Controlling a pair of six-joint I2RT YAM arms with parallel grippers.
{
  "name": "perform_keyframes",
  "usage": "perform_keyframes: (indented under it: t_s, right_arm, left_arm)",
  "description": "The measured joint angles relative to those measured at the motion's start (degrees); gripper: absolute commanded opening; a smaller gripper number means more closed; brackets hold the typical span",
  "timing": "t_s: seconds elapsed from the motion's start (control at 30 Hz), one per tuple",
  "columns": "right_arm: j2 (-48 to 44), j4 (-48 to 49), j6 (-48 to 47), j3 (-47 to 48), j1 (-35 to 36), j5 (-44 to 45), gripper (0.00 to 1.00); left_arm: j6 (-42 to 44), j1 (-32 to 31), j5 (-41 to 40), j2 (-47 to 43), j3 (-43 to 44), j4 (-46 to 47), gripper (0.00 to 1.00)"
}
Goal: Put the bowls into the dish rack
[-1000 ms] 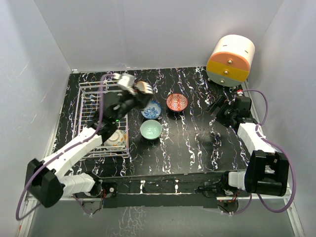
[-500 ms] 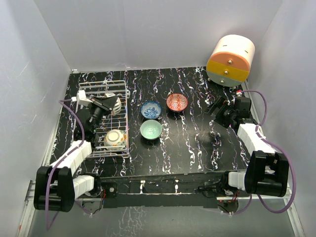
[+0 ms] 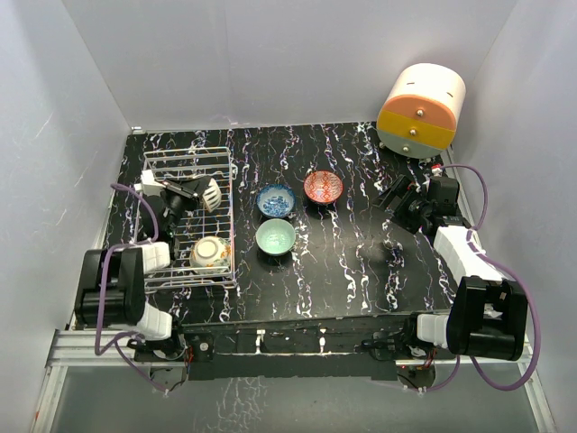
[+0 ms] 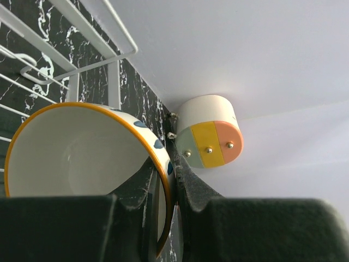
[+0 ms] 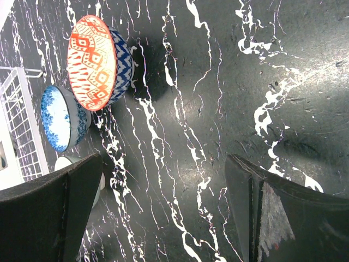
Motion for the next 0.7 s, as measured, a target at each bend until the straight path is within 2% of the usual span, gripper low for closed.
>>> perform_keyframes:
  t_s: [0.23,0.43,0.7]
  right_arm:
    - [0.5,0.42,-0.02,0.0,0.0,-0.11,0.98]
    - [0.76,0.92,-0.04,0.0,0.0,-0.13,0.98]
    - [1.27,1.44,-0.07,-0.02,0.0,-0.48,0.98]
  left_arm:
    - [-3.76,0.74,2.84,11.65,1.68,8.31,0.0]
    - [-7.06,1.9,4.55,15.43,2.05,13.99,0.0]
    - [-9.68,5.55,4.59,14.38,-1.27,15.39,0.24]
